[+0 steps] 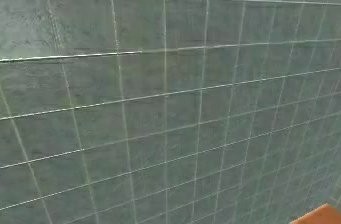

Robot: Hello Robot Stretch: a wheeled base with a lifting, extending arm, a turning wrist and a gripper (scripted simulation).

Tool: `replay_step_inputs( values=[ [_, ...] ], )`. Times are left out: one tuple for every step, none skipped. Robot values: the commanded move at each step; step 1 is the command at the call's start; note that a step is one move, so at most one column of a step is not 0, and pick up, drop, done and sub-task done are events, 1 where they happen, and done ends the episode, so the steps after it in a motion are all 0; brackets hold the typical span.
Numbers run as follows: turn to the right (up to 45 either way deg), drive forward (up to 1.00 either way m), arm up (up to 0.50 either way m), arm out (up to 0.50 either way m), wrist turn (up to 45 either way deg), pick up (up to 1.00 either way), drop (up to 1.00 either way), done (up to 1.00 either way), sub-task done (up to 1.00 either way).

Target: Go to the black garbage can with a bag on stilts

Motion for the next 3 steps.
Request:
replay_step_inputs(
  values=[
    [0.0,0.2,0.0,0.0,0.0,0.0,0.0,0.0,0.0],
    [45.0,0.0,0.0,0.0,0.0,0.0,0.0,0.0,0.0],
    [21.0,0.0,0.0,0.0,0.0,0.0,0.0,0.0,0.0]
  ],
)
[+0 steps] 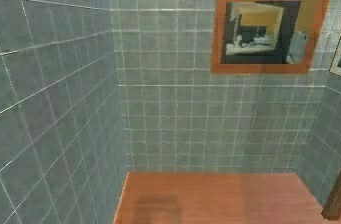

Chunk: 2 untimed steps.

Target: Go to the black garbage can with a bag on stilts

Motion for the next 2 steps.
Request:
replay_step_inputs(
  values=[
    [0.0,0.45,0.0,0.0,0.0,0.0,0.0,0.0,0.0],
    [39.0,0.0,0.0,0.0,0.0,0.0,0.0,0.0,0.0]
  ],
)
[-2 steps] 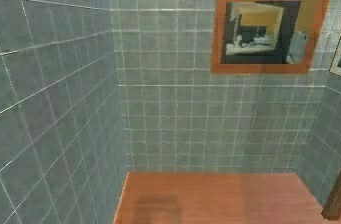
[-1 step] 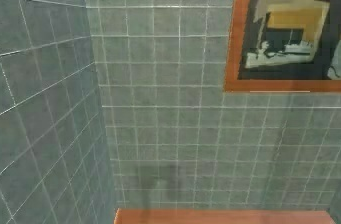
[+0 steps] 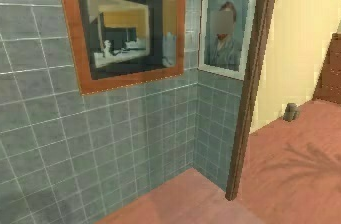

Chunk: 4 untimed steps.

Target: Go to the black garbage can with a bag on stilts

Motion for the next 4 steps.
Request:
replay_step_inputs(
  values=[
    [0.0,0.3,0.0,0.0,0.0,0.0,0.0,0.0,0.0],
    [45.0,0.0,0.0,0.0,0.0,0.0,0.0,0.0,0.0],
    [3.0,0.0,0.0,0.0,0.0,0.0,0.0,0.0,0.0],
    [-45.0,0.0,0.0,0.0,0.0,0.0,0.0,0.0,0.0]
  ],
)
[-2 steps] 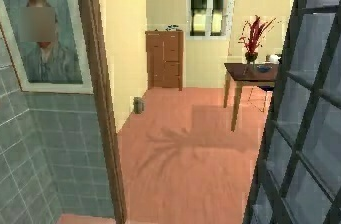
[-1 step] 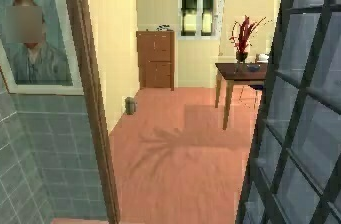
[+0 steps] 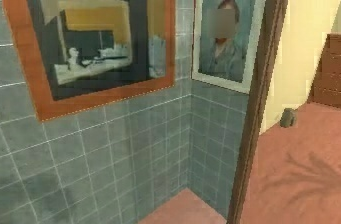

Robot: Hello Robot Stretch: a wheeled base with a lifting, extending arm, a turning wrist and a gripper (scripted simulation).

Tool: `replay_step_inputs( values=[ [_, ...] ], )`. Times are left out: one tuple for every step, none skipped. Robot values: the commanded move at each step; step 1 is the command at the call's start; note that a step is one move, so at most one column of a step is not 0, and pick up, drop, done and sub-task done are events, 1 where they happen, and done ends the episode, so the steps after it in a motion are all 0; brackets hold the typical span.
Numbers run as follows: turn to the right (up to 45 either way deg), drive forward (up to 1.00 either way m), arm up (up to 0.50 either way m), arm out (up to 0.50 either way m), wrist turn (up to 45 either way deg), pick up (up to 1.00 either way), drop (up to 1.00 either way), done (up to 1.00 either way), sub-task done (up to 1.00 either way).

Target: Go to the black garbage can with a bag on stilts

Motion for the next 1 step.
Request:
replay_step_inputs(
  values=[
    [-45.0,0.0,0.0,0.0,0.0,0.0,0.0,0.0,0.0]
  ],
)
